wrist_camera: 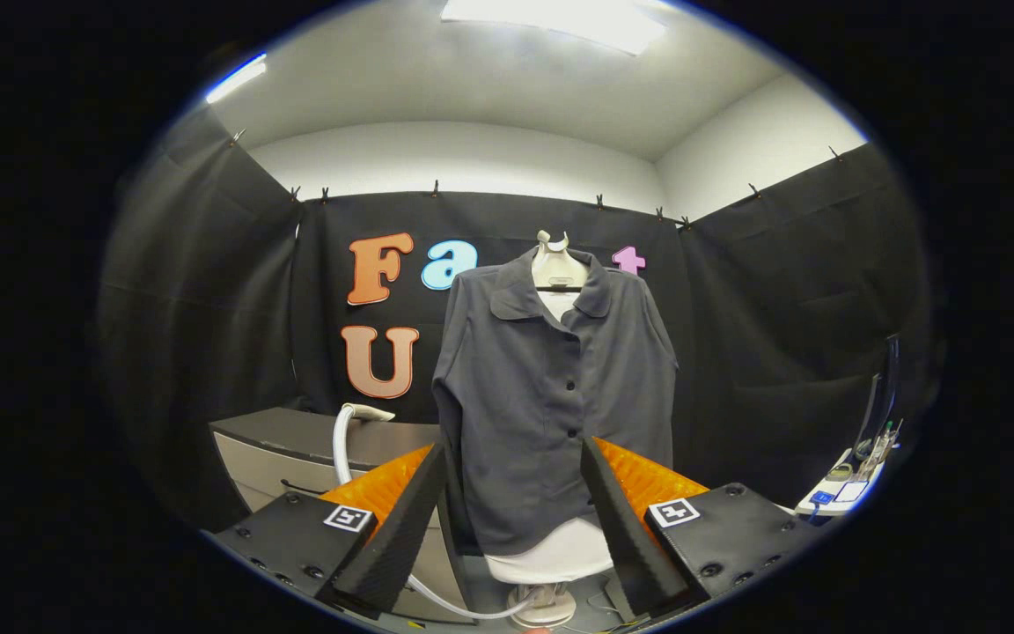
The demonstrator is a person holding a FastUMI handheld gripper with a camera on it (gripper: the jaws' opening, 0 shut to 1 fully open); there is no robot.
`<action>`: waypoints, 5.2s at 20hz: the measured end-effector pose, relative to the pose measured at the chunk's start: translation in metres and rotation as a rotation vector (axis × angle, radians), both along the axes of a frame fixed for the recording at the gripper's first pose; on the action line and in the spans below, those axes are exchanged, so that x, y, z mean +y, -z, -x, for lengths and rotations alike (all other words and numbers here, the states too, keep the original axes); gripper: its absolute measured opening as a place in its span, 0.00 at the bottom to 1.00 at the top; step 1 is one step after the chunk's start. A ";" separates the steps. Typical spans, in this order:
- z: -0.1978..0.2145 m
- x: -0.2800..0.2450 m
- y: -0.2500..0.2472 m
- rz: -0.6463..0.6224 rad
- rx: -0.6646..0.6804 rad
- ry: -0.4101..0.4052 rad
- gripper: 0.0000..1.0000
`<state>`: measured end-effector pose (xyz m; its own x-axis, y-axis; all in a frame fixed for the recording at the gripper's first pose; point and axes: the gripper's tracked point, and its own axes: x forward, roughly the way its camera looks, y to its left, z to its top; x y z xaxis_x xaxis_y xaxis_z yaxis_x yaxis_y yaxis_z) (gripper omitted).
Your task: Iron the clothes twice with a garment steamer, once on the left side and once on the right side.
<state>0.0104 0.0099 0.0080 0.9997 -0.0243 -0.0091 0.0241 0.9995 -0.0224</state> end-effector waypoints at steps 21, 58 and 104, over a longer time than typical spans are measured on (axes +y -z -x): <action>-0.164 0.163 -0.012 0.034 0.068 -0.277 0.98; -0.483 0.382 0.251 0.241 0.989 -0.403 0.94; -0.273 0.251 -0.002 0.052 0.233 -0.555 0.42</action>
